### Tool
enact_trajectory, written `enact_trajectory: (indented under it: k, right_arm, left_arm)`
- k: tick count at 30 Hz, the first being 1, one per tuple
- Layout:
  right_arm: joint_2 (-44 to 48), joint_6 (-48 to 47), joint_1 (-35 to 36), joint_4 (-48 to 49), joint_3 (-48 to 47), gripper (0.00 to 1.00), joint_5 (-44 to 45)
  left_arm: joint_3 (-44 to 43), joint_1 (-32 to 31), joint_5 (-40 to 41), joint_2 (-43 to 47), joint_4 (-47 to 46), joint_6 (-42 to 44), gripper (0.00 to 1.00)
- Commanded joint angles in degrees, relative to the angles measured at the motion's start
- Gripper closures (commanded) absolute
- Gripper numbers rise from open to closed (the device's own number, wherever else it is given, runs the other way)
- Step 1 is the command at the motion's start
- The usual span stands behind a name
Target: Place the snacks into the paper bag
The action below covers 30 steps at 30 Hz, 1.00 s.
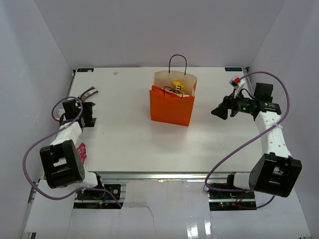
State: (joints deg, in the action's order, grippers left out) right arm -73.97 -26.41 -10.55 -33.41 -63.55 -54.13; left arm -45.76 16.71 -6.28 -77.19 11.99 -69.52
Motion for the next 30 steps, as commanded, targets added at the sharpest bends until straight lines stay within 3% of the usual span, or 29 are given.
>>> enact_trajectory:
  k: [1,9,13,26,30]
  right_arm:
    - [-0.47,-1.79,-0.18,1.32,1.32,0.24,0.07]
    - [-2.22,-2.41,-0.26,2.38,1.15,0.24,1.22]
    - [-3.72,-2.15,-0.35,2.30,0.18,0.24,1.92]
    - [-5.83,-0.75,-0.44,2.30,-3.77,0.24,3.94]
    - [-5.57,-0.39,-0.62,2.12,-4.65,0.24,4.64]
  left_arm:
    - [-1.68,0.08,3.55,-8.44,-20.02,-19.58,0.13]
    - [-19.97,0.69,4.88,-27.81,-17.53,-19.60,0.13]
    - [-27.62,0.78,7.33,-34.59,-10.43,-21.36,0.14]
    - [-42.74,1.57,9.09,-48.48,-6.37,-25.32,0.16]
    - [-47.57,2.27,8.40,-51.56,-0.84,-25.14,0.20]
